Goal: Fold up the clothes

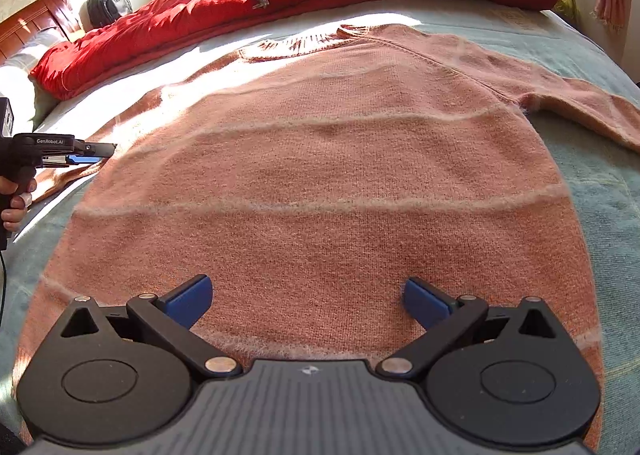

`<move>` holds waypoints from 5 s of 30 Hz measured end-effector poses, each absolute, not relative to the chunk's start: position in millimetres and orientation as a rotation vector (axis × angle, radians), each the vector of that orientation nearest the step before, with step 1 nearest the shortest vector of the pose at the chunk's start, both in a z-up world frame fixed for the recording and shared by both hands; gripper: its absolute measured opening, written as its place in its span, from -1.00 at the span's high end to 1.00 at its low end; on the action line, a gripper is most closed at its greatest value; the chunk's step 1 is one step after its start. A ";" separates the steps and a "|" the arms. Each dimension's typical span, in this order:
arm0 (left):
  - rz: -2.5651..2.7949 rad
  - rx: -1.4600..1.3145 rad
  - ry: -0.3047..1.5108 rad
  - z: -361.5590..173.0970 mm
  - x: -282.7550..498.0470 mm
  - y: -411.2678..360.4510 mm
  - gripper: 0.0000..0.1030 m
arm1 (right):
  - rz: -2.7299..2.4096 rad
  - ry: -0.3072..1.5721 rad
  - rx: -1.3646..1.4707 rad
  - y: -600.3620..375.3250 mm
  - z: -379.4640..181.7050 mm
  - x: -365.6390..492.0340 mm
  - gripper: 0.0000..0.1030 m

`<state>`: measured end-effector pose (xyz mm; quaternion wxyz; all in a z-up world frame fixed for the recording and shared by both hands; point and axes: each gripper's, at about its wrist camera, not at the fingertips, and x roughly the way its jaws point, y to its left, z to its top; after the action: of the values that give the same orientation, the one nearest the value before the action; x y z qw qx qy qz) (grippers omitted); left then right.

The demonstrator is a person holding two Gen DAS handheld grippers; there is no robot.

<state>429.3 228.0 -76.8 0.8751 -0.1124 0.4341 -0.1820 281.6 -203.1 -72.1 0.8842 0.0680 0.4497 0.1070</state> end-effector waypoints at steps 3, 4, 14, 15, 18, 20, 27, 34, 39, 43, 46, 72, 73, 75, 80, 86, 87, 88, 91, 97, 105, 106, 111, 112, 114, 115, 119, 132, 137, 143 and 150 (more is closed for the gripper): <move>-0.312 -0.247 0.864 -57.8 403.1 255.4 0.07 | 0.226 0.936 0.122 -201.2 -75.8 283.3 -1.00; -0.278 -0.262 0.833 -52.6 396.4 268.5 0.06 | 0.226 0.935 0.118 -200.8 -76.6 284.4 -1.00; 0.077 -0.683 0.667 -47.6 325.7 386.3 -0.01 | 0.237 0.918 0.083 -198.7 -80.8 285.4 -1.00; 0.086 -0.729 0.663 -53.5 317.7 391.0 -0.05 | 0.238 0.915 0.082 -199.0 -81.2 285.0 -1.00; 0.114 -0.868 0.649 -70.9 293.7 405.2 -0.24 | 0.235 0.915 0.077 -197.9 -81.6 285.4 -1.00; 0.137 -0.962 0.654 -88.4 287.1 412.5 -0.25 | 0.234 0.917 0.071 -197.0 -81.4 285.7 -1.00; 0.214 -1.163 0.526 -129.5 296.3 428.9 -0.25 | 0.229 0.924 0.055 -194.2 -80.6 286.7 -1.00; 0.479 -0.849 0.534 -107.3 314.2 426.1 0.78 | 0.214 0.923 0.046 -191.9 -81.2 285.5 -1.00; 0.623 -0.701 0.553 -89.1 311.2 434.6 0.62 | 0.215 0.933 0.032 -190.7 -80.8 286.5 -1.00; 0.739 -0.593 0.552 -68.2 300.5 438.6 0.61 | 0.220 0.934 0.035 -191.8 -81.1 286.3 -1.00; 0.553 -0.546 0.571 -56.3 316.8 414.0 0.11 | 0.219 0.939 0.025 -190.2 -81.6 287.4 -1.00; 0.266 -0.575 0.780 -67.7 336.0 386.5 -0.06 | 0.190 0.959 -0.040 -180.3 -86.0 288.8 -1.00; 0.224 -0.549 0.779 -62.7 344.4 374.4 -0.06 | 0.188 0.965 -0.049 -178.7 -85.6 289.9 -1.00; 0.108 -0.508 0.765 -51.4 363.1 345.8 -0.11 | 0.184 0.978 -0.058 -176.9 -82.9 292.0 -1.00; -0.258 -0.378 0.742 -35.0 433.4 240.5 -0.23 | 0.200 0.921 -0.029 -175.1 -60.6 288.9 -1.00; -0.441 -0.204 0.748 -57.5 515.3 143.2 -0.28 | 0.251 0.769 -0.031 -161.3 -22.0 299.7 -1.00; -0.433 -0.188 0.766 -66.5 527.7 134.3 -0.28 | 0.252 0.756 -0.038 -157.9 -17.5 302.8 -1.00; -0.431 -0.188 0.774 -71.0 532.9 132.7 -0.28 | 0.255 0.746 -0.041 -155.5 -13.8 305.0 -1.00; -0.417 -0.226 0.766 -73.1 540.3 143.1 -0.26 | 0.273 0.732 -0.025 -153.9 -8.1 305.7 -1.00; -0.389 -0.302 0.748 -77.5 555.0 163.8 -0.29 | 0.241 0.768 0.025 -169.0 -17.9 300.3 -1.00; -0.420 -0.344 0.794 -85.8 555.7 176.3 -0.44 | 0.212 0.825 0.102 -180.2 -40.3 310.3 -1.00; -0.435 -0.339 0.812 -87.3 552.6 175.4 -0.44 | 0.215 0.830 0.103 -179.4 -42.0 311.4 -1.00; -0.291 -0.252 0.897 -100.1 545.7 179.3 -0.37 | 0.220 0.846 0.103 -177.1 -46.6 313.2 -1.00; -0.244 -0.261 0.901 -98.4 544.1 182.7 -0.31 | 0.218 0.846 0.103 -178.0 -46.2 312.3 -1.00; -0.188 -0.280 0.909 -86.6 535.5 183.2 -0.29 | 0.204 0.841 0.100 -181.8 -45.0 308.6 -1.00; -0.189 -0.261 0.902 -77.5 527.6 179.5 -0.29 | 0.192 0.839 0.101 -184.5 -44.5 306.6 -1.00; -0.359 -0.193 0.845 -48.5 477.0 148.5 -0.40 | 0.149 0.837 0.137 -196.7 -45.3 299.9 -1.00; -0.468 0.021 0.960 -81.0 368.7 73.9 -0.46 | 0.081 0.762 0.223 -239.1 -41.0 242.1 -1.00; -0.366 -0.046 0.978 -67.6 340.6 92.0 -0.46 | 0.069 0.764 0.310 -267.6 -53.1 227.9 -1.00; -0.365 -0.086 0.959 -53.9 305.7 74.9 -0.51 | 0.141 0.711 0.365 -296.9 -43.1 264.4 -1.00; -0.273 -0.109 0.973 -59.5 283.6 35.5 -0.51 | 0.207 0.676 0.430 -314.7 -33.6 382.5 -1.00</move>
<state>283.6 35.5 -59.5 0.8737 -0.0520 0.4658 -0.1307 382.6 -314.7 -33.6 0.9157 0.2091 0.3282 0.1006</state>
